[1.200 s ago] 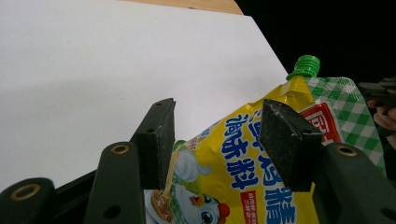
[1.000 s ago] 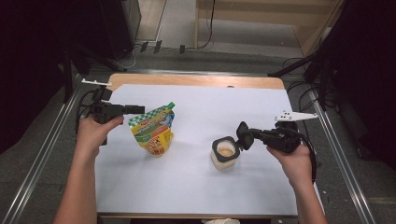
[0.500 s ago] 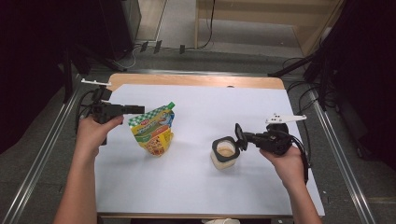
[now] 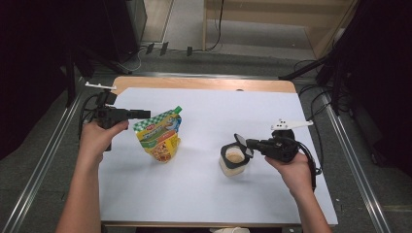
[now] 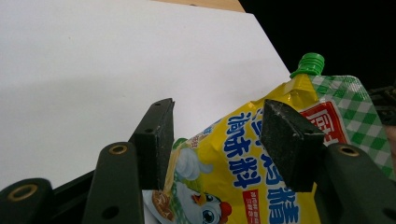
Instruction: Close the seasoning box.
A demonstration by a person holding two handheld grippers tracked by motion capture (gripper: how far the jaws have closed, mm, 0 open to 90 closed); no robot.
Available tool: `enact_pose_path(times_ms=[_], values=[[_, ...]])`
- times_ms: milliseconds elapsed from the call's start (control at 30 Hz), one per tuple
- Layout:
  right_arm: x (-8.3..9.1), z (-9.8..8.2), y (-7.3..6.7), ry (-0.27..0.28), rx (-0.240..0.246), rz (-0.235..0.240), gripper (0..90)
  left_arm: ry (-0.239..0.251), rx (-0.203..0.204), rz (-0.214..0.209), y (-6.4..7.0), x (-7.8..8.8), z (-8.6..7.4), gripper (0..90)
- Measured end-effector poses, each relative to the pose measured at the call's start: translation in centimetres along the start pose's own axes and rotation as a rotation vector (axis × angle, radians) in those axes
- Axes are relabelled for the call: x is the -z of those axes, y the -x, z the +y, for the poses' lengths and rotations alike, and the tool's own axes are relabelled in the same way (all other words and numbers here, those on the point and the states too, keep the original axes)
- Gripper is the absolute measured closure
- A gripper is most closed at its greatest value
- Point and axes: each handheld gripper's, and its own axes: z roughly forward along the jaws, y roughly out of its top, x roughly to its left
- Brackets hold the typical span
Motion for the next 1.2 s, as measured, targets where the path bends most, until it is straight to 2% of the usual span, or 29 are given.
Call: enact_pose_path(times_ms=[433, 867, 1200], values=[[-1.1, 0.1, -1.5, -0.021, 0.034, 0.023, 90.0, -0.002, 0.002, 0.002, -0.1, 0.0, 0.0, 45.3], [-3.0, -0.5, -2.1, -0.089, 0.055, 0.028, 90.0, -0.008, 0.004, 0.005, -0.1, -0.1, 0.0, 45.2], [-3.0, -0.4, -2.2, -0.073, 0.069, 0.033, 87.4, -0.009, 0.008, 0.003, -0.2, -0.1, -0.1, 45.0]])
